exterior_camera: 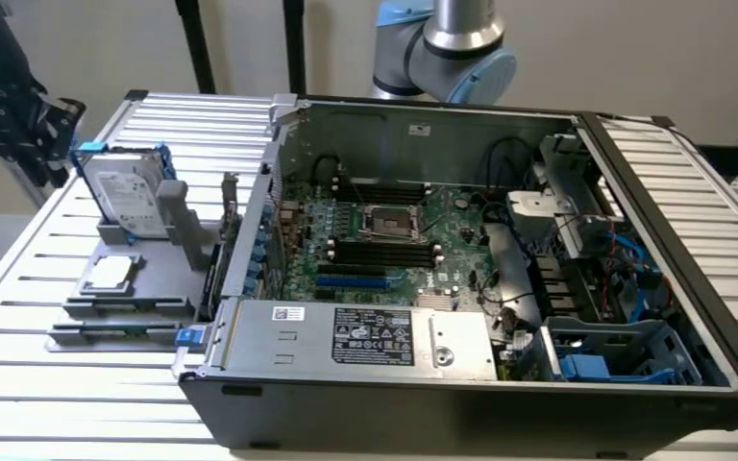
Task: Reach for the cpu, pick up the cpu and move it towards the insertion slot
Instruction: 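Pick up the cpu and move it towards the insertion slot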
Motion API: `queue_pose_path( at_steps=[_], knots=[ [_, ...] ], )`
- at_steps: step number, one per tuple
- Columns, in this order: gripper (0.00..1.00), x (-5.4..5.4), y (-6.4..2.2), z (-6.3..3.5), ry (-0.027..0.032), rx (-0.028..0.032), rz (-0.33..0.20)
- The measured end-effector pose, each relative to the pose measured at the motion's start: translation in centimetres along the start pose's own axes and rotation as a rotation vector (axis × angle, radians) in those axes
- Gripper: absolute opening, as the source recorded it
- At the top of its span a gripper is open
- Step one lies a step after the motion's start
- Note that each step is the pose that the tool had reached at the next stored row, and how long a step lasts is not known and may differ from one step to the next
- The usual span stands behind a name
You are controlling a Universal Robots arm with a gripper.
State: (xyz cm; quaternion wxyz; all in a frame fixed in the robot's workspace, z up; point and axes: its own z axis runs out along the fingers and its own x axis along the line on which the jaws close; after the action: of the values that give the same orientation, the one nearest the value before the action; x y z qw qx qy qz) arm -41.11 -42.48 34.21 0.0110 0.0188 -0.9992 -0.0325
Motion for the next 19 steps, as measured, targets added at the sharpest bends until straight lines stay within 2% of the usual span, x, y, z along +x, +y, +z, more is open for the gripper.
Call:
queue_pose_path(
  at_steps=[1, 4, 7, 9, 10, 11, 19],
  knots=[
    [0.24, 0.0, 0.00, 0.02, 0.0000, 0.0000, 0.000],
    [0.42, 0.0, -0.02, 0.21, -0.0002, -0.0001, 0.000],
    [0.47, 0.0, -0.04, 0.55, -0.0002, -0.0001, 0.000],
    [0.59, 0.0, -0.06, 0.88, -0.0001, 0.0000, 0.000],
    [0.59, 0.0, -0.07, 1.06, -0.0001, -0.0001, 0.000],
    [0.65, 0.0, -0.08, 1.24, 0.0000, 0.0001, 0.000],
    [0.65, -0.2, -0.18, 2.69, 0.0000, 0.0000, 0.000]
  ],
)
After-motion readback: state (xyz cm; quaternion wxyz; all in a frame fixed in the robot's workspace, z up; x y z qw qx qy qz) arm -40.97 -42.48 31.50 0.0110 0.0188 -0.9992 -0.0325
